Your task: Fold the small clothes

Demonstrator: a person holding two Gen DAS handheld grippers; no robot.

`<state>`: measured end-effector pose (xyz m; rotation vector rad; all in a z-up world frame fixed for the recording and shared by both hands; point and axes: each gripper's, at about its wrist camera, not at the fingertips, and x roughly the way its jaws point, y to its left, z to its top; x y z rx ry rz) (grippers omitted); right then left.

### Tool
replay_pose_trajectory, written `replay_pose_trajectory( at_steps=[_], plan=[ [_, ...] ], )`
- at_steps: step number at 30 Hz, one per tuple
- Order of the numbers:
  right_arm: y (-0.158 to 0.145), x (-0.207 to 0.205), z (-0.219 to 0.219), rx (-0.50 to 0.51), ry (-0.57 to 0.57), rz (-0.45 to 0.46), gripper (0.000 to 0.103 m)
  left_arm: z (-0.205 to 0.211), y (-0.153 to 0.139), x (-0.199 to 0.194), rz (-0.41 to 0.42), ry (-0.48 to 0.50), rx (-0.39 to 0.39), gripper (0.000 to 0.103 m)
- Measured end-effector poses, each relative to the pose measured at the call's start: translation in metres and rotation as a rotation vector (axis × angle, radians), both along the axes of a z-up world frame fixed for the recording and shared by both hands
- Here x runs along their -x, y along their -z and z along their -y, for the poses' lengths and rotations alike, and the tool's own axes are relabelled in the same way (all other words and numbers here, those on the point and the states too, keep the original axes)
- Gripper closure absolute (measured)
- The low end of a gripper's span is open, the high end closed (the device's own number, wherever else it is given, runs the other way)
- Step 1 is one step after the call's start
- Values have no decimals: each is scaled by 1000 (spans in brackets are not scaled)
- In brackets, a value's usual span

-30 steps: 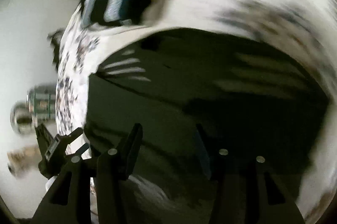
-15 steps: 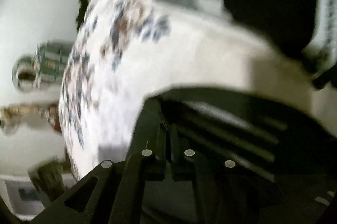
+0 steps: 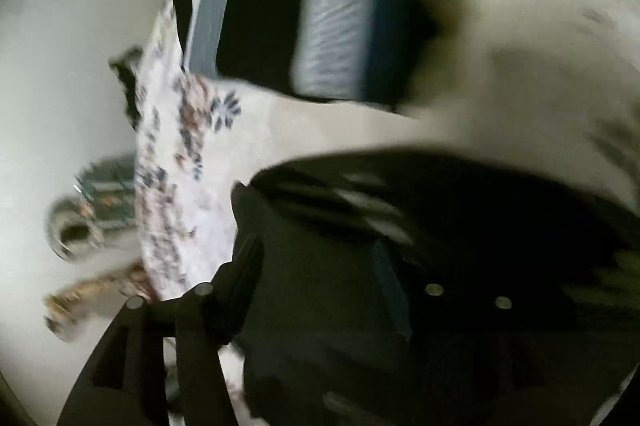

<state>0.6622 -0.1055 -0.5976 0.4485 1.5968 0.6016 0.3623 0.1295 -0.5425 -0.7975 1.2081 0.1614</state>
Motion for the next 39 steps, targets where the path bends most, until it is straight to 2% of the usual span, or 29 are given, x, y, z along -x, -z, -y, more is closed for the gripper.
replay_pose_trajectory(
  at_steps=[1,3,5,8,10,13,15,17,18,19,20,22,26,28,29,31,32,33,34,36,39],
  plan=[
    [-9,7,29,0,36,3,43,3,-5,5,1,18,-32,37],
    [-27,33,108,78,124,15,42,17,-13,14,-3,80,-116,37],
    [-33,60,161,160,184,16,40,34,-12,22,-21,138,-180,37],
    [-24,100,244,253,273,-42,40,63,7,38,-90,216,-227,37],
    [-10,116,267,272,305,-63,40,81,23,44,-144,257,-267,37],
    [16,129,280,292,301,-58,40,103,42,50,-190,323,-383,34],
    [38,129,274,317,266,-60,40,113,52,47,-207,357,-439,20],
    [57,127,263,343,197,-64,40,116,59,40,-234,360,-465,11],
    [65,128,254,360,153,-59,54,115,62,38,-240,354,-461,3],
    [67,129,246,380,113,-33,96,114,65,35,-247,349,-455,0],
    [63,131,234,428,53,13,98,112,69,33,-255,345,-450,0],
    [46,133,227,456,46,102,100,109,71,31,-257,325,-441,0],
    [-13,123,247,448,188,291,100,111,71,32,-247,310,-464,0],
    [-19,111,258,490,229,324,99,112,71,34,-254,317,-463,0],
    [-12,106,261,508,234,306,99,112,69,33,-269,318,-453,0],
    [15,98,273,462,237,140,93,110,60,34,-290,292,-420,0],
    [24,100,279,426,273,70,92,105,53,33,-285,273,-400,0],
    [28,109,291,378,334,29,88,101,44,34,-263,244,-370,0],
    [29,120,305,318,404,3,77,96,35,35,-239,216,-351,0],
    [33,143,328,214,531,-54,64,83,15,35,-192,152,-330,0],
    [53,176,354,95,698,-149,64,57,0,23,-133,47,-283,0]
  ],
)
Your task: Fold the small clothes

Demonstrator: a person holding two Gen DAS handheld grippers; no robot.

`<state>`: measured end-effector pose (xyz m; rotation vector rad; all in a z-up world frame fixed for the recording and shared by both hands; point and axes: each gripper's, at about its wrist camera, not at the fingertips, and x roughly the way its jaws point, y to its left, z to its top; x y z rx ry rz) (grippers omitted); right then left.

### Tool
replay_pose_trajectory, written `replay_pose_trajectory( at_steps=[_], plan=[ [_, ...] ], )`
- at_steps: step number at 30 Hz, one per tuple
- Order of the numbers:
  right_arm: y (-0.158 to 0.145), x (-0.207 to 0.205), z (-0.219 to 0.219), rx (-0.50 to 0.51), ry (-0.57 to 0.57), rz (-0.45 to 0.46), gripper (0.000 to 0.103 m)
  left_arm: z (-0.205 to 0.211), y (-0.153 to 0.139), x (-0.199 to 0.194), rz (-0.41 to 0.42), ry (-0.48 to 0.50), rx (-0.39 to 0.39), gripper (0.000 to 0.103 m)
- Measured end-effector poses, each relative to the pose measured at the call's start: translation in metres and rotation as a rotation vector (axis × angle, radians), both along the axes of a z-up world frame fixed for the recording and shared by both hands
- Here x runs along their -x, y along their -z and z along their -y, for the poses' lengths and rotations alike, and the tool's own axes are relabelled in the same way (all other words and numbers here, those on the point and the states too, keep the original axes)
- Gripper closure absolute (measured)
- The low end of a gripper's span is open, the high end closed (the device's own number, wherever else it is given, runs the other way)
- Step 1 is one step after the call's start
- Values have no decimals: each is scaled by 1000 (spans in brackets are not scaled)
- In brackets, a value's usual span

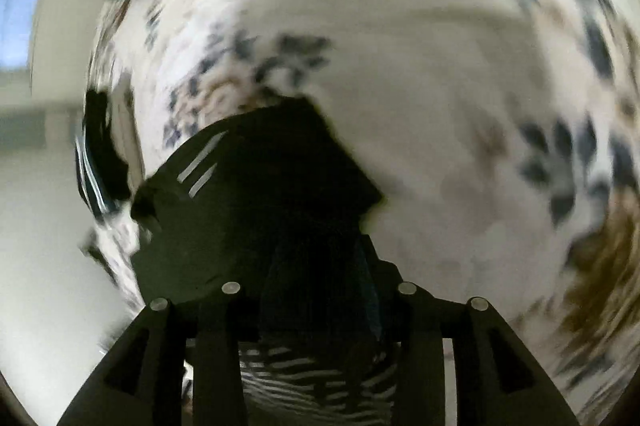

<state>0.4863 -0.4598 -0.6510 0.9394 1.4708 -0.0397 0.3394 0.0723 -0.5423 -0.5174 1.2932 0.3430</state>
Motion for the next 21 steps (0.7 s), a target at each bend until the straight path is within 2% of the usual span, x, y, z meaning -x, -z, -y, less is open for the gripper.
replay_pose_trajectory(
  at_steps=[5,6,7,8,9,10,11,12,14,17,18,20,21],
  plan=[
    [29,9,-11,-102,94,3,64,-24,12,-47,67,-89,133,1],
    [34,3,-18,-109,100,6,64,-26,19,-57,61,-85,144,8],
    [38,-2,-24,-106,102,7,64,-24,24,-66,51,-78,147,16],
    [42,-9,-31,-102,101,8,64,-20,30,-72,36,-68,155,37],
    [45,-14,-40,-89,101,13,64,-18,37,-78,36,-54,174,67],
    [45,-18,-48,-60,106,18,74,-17,41,-80,46,-39,192,82],
    [41,-22,-53,-41,106,28,90,-15,40,-80,57,-30,207,93],
    [34,-23,-60,1,101,34,95,-14,38,-80,70,-25,207,94],
    [13,-18,-66,13,130,71,96,-15,33,-73,94,-19,213,96],
    [-19,6,-70,55,127,78,96,-24,31,-61,110,-47,282,96],
    [-21,12,-73,78,105,44,96,-27,31,-57,110,-46,296,96],
    [-13,17,-84,133,7,-92,94,-30,32,-55,113,-47,327,96],
    [-8,17,-91,140,-35,-157,89,-31,33,-56,112,-51,343,96]
  ],
)
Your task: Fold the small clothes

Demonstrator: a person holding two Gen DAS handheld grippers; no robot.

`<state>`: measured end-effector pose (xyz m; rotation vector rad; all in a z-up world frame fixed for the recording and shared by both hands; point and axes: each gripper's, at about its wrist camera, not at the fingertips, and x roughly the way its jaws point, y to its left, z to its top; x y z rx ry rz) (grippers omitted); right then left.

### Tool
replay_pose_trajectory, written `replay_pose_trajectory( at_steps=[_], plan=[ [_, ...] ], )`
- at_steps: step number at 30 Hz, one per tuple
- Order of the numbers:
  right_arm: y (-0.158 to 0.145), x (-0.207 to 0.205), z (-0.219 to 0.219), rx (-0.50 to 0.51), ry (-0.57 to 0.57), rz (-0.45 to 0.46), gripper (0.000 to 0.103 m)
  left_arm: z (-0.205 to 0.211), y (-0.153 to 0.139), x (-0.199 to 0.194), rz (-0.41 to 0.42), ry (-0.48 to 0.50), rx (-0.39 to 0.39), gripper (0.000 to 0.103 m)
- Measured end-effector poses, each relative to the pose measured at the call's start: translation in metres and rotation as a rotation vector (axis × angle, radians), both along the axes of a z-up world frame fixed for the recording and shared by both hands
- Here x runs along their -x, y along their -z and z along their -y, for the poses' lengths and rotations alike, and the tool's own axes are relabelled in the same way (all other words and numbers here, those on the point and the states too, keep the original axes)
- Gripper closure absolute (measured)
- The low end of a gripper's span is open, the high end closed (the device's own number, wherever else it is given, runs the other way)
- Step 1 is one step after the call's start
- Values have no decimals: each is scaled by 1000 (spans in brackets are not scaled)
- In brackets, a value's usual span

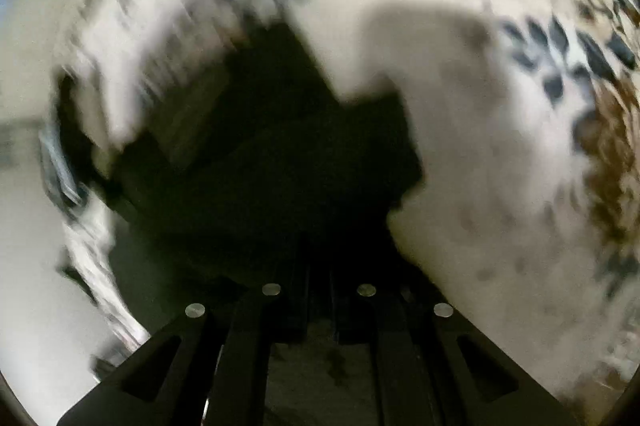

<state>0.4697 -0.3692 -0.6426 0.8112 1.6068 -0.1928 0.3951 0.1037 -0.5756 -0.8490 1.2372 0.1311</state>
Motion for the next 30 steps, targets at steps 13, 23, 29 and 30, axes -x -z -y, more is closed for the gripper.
replay_pose_trajectory(
  at_steps=[13,23,29,30],
  plan=[
    [-42,-171,-355,-142,-855,292,46,-6,8,3,79,43,59,99],
    [-2,-212,-462,-53,-1040,249,95,-16,15,20,138,15,121,101],
    [2,-236,-421,3,-814,256,95,-33,29,34,97,-44,124,103],
    [7,-236,-421,-20,-817,237,95,-35,26,35,95,-44,125,103]
  ],
)
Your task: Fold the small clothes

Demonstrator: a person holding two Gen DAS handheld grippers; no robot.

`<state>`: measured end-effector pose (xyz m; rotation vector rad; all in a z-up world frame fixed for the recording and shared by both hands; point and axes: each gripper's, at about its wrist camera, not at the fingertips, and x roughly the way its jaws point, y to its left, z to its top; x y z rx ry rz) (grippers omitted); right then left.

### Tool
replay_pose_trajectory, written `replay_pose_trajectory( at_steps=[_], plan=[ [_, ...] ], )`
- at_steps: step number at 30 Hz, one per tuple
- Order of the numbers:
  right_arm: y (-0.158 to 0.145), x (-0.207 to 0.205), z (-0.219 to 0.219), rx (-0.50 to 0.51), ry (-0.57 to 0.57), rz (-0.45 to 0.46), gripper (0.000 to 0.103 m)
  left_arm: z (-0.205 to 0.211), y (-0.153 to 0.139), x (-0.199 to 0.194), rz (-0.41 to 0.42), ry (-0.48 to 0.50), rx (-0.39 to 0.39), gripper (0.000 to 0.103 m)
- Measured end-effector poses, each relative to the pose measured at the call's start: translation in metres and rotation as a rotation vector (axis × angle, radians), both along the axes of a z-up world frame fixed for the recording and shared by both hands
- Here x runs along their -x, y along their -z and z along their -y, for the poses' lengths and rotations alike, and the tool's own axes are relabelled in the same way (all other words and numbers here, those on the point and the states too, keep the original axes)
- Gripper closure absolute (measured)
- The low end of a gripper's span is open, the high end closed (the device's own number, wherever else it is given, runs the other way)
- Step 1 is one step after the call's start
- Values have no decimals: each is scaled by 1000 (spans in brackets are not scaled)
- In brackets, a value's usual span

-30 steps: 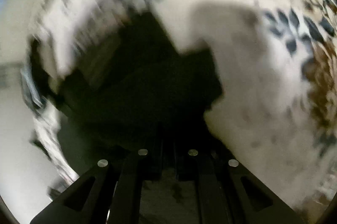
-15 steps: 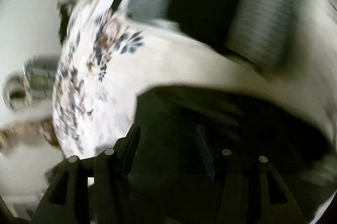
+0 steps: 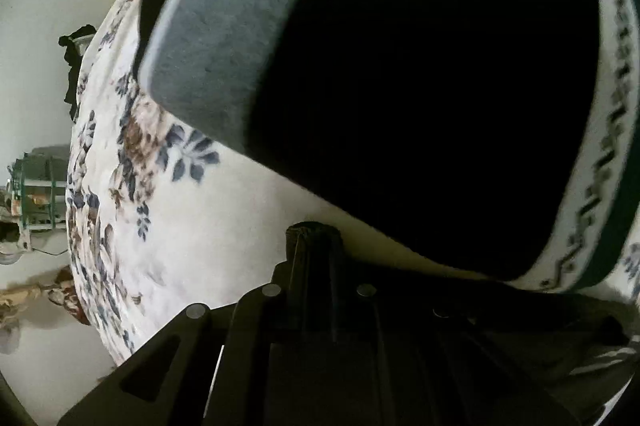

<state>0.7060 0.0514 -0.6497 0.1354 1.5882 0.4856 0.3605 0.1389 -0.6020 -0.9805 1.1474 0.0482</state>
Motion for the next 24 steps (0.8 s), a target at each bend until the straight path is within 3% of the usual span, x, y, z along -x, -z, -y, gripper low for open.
replay_pose_trajectory(
  at_steps=[2,3,4,6,8,10,11,12,17,21,24],
  plan=[
    [2,1,2,-31,6,-50,90,-3,-7,0,-17,18,-17,102],
    [-1,2,8,-47,22,-74,74,-3,-14,0,-42,34,-53,102],
    [-3,7,11,-60,36,-84,49,-2,-21,-2,-54,52,-84,102],
    [-26,21,36,-111,94,-58,31,1,-34,-7,-71,102,-166,102],
    [-51,44,75,-133,151,-31,31,10,-49,-15,-90,173,-290,98],
    [-74,77,132,-142,238,-23,31,19,-62,-24,-105,233,-405,69],
    [-83,103,167,-138,299,-29,31,24,-69,-29,-103,254,-452,34],
    [-88,121,189,-132,338,-38,31,29,-76,-33,-87,268,-493,17],
    [-106,240,350,-32,621,-101,31,65,-102,-51,-4,346,-612,16],
    [-103,297,442,4,756,-146,31,105,-110,-52,30,366,-625,14],
    [-93,311,495,-10,786,-157,31,136,-111,-44,11,390,-674,14]
  ],
)
